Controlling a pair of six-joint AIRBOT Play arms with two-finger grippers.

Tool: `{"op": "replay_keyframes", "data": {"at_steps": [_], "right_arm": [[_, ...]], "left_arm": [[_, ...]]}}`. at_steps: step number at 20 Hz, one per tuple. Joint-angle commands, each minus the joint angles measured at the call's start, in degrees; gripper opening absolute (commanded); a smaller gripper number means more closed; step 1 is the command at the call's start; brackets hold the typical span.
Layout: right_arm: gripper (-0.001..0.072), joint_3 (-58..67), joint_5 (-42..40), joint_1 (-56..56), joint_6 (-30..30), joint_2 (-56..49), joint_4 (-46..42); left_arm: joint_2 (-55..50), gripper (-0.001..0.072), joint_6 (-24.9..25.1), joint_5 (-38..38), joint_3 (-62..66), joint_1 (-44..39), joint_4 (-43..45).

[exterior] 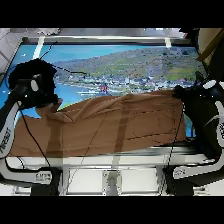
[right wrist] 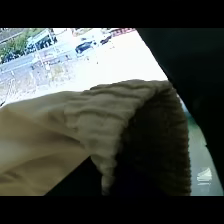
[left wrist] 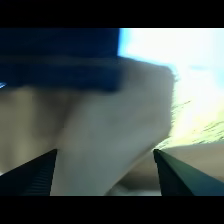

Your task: Fold the clothes and pants, and hang the long-sleeved shirts on hangers.

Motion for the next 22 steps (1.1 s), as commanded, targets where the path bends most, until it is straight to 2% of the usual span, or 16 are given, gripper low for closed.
{"op": "replay_keyframes", "data": {"at_steps": [1, 3, 4, 5, 6, 8, 10, 12, 14, 18, 22], "right_arm": [[0.0032, 0.04, 0.33, 1.53, 0.20, 0.02, -0.20], [0.0032, 0.04, 0.37, 1.95, 0.20, 0.02, -0.28], [0.0032, 0.04, 0.37, 1.97, 0.22, 0.02, -0.26], [0.0032, 0.04, 0.50, 1.95, 0.22, 0.02, -0.28], [0.0032, 0.04, 0.57, 1.95, 0.22, 0.02, -0.31], [0.0032, 0.04, 0.70, 1.95, 0.22, 0.02, -0.31], [0.0032, 0.07, 0.76, 1.95, 0.17, 0.02, -0.44], [0.0032, 0.07, 0.76, 1.79, -0.07, 0.02, -0.74], [0.0032, 0.07, 0.79, 1.79, -0.50, 0.02, -0.72], [0.0032, 0.07, 1.77, 1.84, -1.20, 0.02, -0.46], [0.0032, 0.07, 0.81, 1.84, -1.36, 0.02, 1.33]], "left_arm": [[-5.40, 0.0687, 3.23, 0.98, 4.37, -1.55, -4.13], [-7.56, 0.0676, 2.73, 0.72, 6.14, -1.57, -4.13], [-8.17, 0.0566, 2.80, 0.57, 6.25, -1.60, -4.13], [-8.50, 0.0318, 2.82, 0.59, 6.25, -1.60, -4.13], [-8.57, 0.0008, 2.95, 0.79, 6.25, -1.60, -3.56], [-8.44, 0.0013, 3.04, 0.79, 7.13, -1.60, 0.98], [-6.27, 0.0013, -1.68, -1.29, 8.70, -1.60, 9.94], [-0.87, 0.0013, -3.32, -2.69, 8.94, -1.46, 19.28], [6.54, 0.0013, -3.28, -7.19, 8.92, -0.39, 25.99], [19.67, 0.0014, -3.23, -14.27, 8.92, 5.57, 27.87], [26.18, 0.0013, -2.78, -15.78, 8.92, 10.12, 27.80]]}}
